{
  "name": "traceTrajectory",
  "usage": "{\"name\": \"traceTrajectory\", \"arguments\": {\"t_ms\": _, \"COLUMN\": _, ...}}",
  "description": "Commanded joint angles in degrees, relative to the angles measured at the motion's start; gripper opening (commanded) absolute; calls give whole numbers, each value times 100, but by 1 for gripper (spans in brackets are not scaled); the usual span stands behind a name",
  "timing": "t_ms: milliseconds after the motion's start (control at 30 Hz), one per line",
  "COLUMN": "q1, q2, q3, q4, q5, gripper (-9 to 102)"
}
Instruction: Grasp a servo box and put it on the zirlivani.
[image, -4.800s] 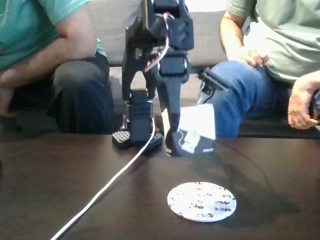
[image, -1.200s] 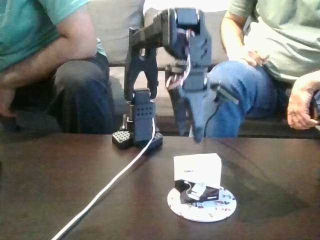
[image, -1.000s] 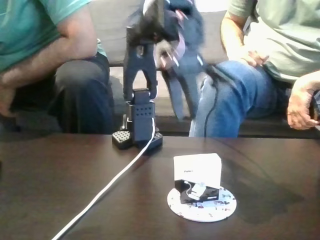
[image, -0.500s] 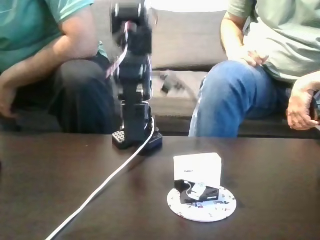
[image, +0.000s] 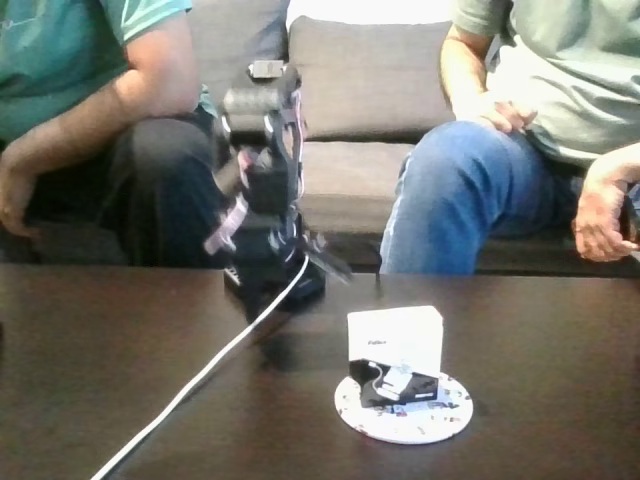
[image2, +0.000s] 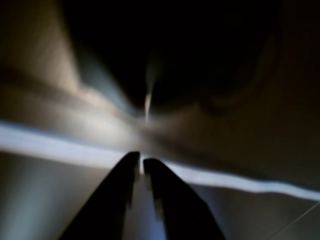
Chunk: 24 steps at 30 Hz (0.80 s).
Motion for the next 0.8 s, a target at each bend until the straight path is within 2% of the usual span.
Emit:
{"name": "traceTrajectory", "arguments": {"t_ms": 0, "q1": -360, "q2": 633, "q3": 237, "q4": -439, "q5": 141, "gripper": 0}}
{"name": "traceTrajectory", "arguments": {"t_ms": 133, "q1": -896, "q2": 1942, "q3": 949, "q4": -439, "q5": 404, "gripper": 0}}
{"name": "traceTrajectory", "arguments": {"t_ms": 233, "q1": -896, "q2": 3252, "q3": 1494, "q4": -255, "q5": 431, "gripper": 0}}
{"name": "traceTrajectory", "arguments": {"t_ms": 333, "q1": -791, "q2": 4772, "q3": 1767, "q4": 668, "q5": 413, "gripper": 0}}
{"name": "traceTrajectory", "arguments": {"t_ms": 467, "q1": -536, "q2": 6618, "q3": 2250, "q4": 1397, "q5": 237, "gripper": 0}}
{"name": "traceTrajectory", "arguments": {"t_ms": 767, "q1": -501, "q2": 6337, "q3": 2206, "q4": 1617, "q5": 70, "gripper": 0}}
